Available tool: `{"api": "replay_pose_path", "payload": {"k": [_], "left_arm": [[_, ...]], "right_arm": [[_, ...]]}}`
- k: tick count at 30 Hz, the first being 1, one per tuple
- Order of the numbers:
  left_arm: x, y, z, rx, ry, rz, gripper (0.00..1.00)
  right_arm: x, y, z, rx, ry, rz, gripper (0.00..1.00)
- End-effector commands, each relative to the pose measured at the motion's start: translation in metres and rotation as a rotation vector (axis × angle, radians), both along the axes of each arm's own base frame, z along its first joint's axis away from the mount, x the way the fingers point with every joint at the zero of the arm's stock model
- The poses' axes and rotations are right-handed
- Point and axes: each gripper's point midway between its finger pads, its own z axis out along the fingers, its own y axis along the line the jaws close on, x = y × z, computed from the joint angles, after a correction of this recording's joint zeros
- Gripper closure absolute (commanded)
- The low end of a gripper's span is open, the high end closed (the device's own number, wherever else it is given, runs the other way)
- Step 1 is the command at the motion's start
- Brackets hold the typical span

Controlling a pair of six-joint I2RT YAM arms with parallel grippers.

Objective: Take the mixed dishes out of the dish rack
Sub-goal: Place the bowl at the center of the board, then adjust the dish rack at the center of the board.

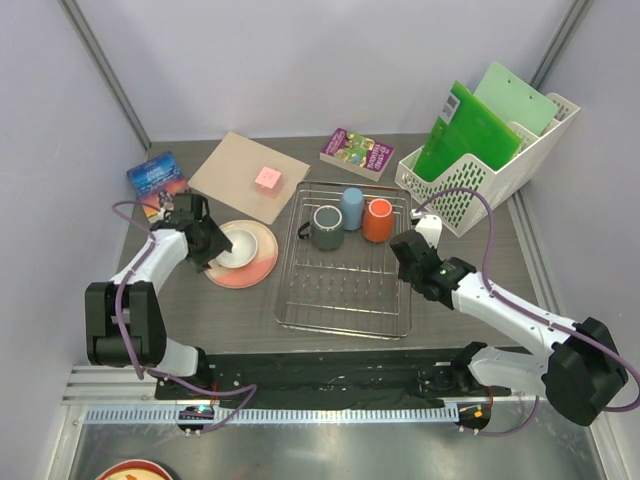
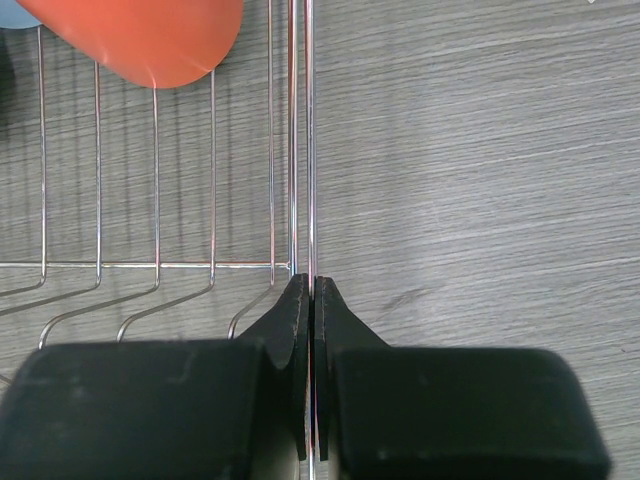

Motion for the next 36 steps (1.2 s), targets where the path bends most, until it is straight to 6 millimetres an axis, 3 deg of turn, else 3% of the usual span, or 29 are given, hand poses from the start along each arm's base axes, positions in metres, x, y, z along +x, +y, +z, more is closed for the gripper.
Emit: {"api": "replay_pose_path", "payload": {"k": [1,6,8,9,10,13,16,21,27,31,36], "left_arm": [[0.009,0.005,0.037,0.019,-0.106,0.015,0.27],[0.017,0.000,0.090,-0.008,-0.271,0.013,0.22],[0.023,-0.016,0.119,-0.024,-0.385,-0.052,0.12],[0.024,-0.022,0.128,-0.008,-0.412,-0.077,0.01],[0.026,-0.033,0.144,0.037,-0.456,-0.126,0.00],[0.026,-0.055,0.159,0.088,-0.480,-0.199,0.00],[0.026,-0.064,0.160,0.101,-0.472,-0.224,0.00],[0.025,-0.068,0.165,0.101,-0.503,-0.236,0.00],[0.025,-0.074,0.161,0.106,-0.498,-0.270,0.00],[0.022,-0.079,0.156,0.130,-0.495,-0.286,0.00],[0.027,-0.082,0.158,0.146,-0.503,-0.260,0.00]], "right_arm": [[-0.002,0.008,-0.011,0.017,0.032,0.030,0.96],[-0.001,0.009,-0.012,0.027,0.026,0.025,0.89],[0.001,0.012,-0.014,0.031,0.031,0.030,0.82],[0.003,0.014,-0.013,0.041,0.021,0.032,0.75],[0.005,0.016,-0.015,0.036,0.028,0.037,0.70],[0.013,0.022,-0.015,0.027,0.030,0.046,0.53],[0.020,0.025,-0.009,0.011,0.038,0.050,0.39],[0.027,0.019,0.026,0.022,-0.052,0.012,0.20],[0.032,0.011,0.054,-0.013,-0.093,-0.009,0.18],[0.035,0.010,0.087,0.024,-0.168,-0.027,0.19],[0.044,0.028,0.113,0.085,-0.231,0.058,0.20]]}}
